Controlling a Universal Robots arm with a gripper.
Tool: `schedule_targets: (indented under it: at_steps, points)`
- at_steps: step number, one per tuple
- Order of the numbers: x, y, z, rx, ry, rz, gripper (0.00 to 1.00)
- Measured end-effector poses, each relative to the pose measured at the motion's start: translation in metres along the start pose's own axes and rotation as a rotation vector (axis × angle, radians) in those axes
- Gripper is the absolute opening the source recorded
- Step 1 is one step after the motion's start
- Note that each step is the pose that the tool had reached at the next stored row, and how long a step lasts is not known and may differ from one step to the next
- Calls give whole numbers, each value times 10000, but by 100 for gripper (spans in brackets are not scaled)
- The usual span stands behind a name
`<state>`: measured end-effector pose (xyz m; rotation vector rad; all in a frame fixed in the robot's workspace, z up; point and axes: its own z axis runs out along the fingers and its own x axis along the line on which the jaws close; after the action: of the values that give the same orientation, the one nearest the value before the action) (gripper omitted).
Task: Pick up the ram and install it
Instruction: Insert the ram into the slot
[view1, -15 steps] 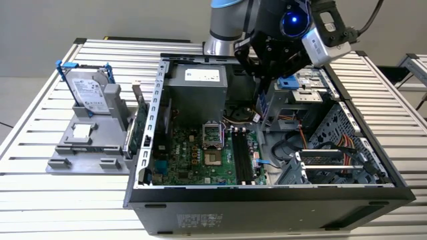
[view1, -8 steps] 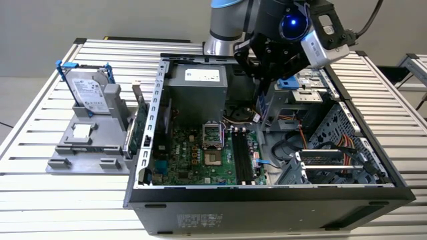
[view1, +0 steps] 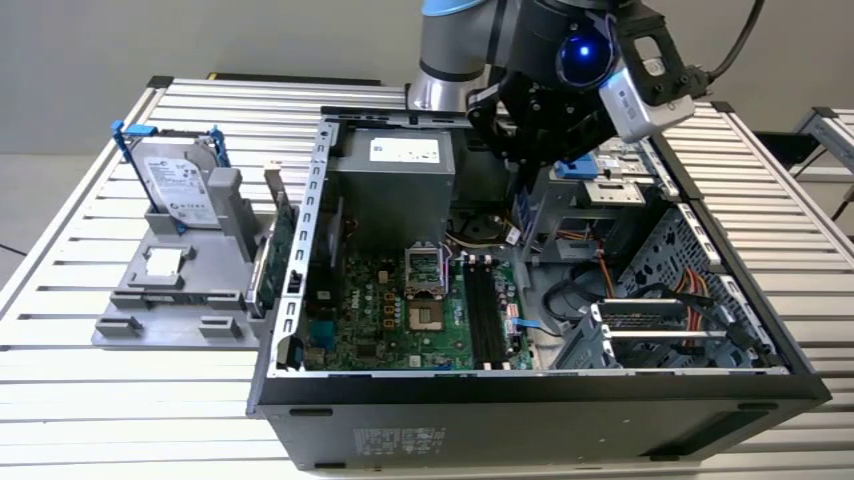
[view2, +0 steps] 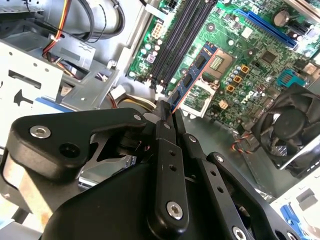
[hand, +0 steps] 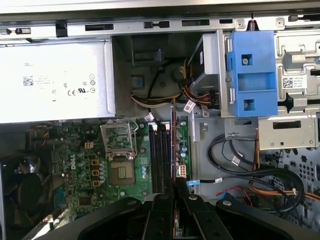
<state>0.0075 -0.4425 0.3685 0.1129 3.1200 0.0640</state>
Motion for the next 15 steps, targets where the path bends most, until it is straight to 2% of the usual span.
schedule_targets:
  at_steps: [15]
  points:
    - [2,-4,88,1,0,1,0]
